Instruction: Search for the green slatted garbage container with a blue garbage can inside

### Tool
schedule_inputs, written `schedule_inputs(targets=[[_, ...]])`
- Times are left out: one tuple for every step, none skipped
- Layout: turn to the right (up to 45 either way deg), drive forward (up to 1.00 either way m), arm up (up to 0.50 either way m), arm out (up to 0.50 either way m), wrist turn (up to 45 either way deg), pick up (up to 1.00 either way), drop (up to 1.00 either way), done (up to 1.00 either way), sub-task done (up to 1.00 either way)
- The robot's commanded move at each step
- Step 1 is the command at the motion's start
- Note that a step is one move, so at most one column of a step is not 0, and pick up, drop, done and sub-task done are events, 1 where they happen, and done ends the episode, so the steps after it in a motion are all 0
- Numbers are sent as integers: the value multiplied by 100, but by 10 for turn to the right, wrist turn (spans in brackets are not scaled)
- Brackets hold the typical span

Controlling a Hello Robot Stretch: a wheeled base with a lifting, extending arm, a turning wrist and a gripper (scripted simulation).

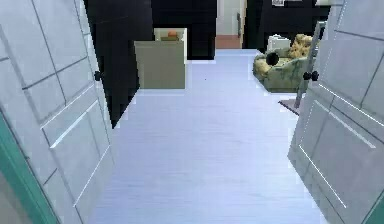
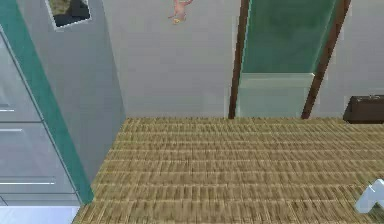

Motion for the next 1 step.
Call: schedule_inputs(targets=[[90,0,0,0,0,0,0,0,0]])
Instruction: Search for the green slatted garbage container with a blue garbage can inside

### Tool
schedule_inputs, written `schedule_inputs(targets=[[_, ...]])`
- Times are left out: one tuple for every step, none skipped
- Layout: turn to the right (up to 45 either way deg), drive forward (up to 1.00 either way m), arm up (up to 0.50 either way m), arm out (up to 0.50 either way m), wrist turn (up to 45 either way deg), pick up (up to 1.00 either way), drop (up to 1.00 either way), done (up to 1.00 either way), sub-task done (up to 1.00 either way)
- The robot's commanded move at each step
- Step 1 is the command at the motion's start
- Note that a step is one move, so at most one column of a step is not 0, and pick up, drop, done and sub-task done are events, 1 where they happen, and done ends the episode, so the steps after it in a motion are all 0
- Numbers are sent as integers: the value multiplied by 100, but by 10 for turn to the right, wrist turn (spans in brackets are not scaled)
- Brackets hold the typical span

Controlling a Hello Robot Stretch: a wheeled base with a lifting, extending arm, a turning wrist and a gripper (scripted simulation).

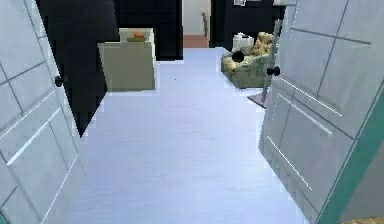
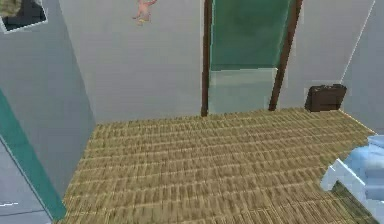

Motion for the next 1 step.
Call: schedule_inputs(targets=[[0,100,0,0,0,0,0,0,0]])
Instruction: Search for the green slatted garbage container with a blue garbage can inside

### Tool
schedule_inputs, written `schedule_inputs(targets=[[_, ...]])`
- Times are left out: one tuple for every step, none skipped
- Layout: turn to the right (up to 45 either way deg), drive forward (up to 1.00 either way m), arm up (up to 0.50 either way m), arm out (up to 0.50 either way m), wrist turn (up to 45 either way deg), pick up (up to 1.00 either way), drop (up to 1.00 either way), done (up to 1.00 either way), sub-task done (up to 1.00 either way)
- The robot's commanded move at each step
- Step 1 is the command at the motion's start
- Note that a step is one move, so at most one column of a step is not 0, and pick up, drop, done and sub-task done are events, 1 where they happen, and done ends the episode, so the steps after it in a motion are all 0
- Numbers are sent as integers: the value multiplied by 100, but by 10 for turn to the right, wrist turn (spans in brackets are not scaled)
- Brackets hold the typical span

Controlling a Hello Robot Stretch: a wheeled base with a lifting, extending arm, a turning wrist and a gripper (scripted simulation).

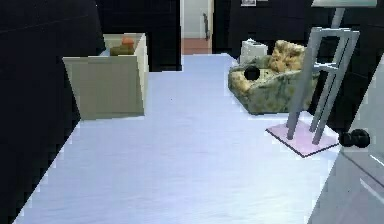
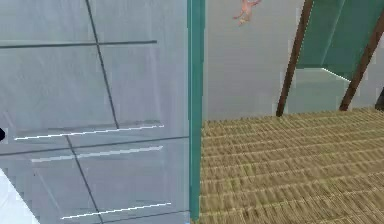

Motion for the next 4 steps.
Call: schedule_inputs(targets=[[0,100,0,0,0,0,0,0,0],[0,100,0,0,0,0,0,0,0],[0,100,0,0,0,0,0,0,0],[30,0,0,0,0,0,0,0,0]])
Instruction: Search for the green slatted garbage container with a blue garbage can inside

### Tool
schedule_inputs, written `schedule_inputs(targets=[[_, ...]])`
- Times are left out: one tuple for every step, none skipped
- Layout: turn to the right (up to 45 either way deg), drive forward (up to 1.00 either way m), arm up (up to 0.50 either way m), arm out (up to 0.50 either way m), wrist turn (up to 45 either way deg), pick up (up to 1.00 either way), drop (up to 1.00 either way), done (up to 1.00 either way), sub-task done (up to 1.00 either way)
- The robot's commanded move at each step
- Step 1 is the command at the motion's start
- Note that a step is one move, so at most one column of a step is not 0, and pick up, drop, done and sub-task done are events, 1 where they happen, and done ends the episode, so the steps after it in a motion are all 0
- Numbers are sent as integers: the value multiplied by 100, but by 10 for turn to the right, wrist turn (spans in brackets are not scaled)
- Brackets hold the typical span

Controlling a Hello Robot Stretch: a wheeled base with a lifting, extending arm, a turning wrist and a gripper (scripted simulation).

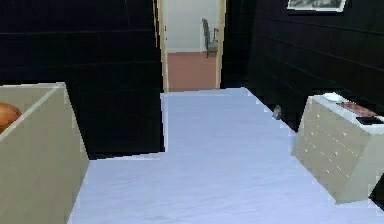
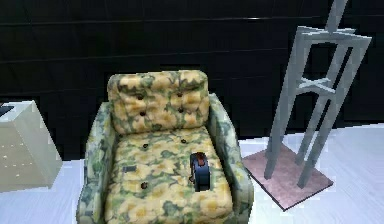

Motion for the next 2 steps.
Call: schedule_inputs(targets=[[-90,0,0,0,0,0,0,0,0],[0,15,0,0,0,0,0,0,0]])
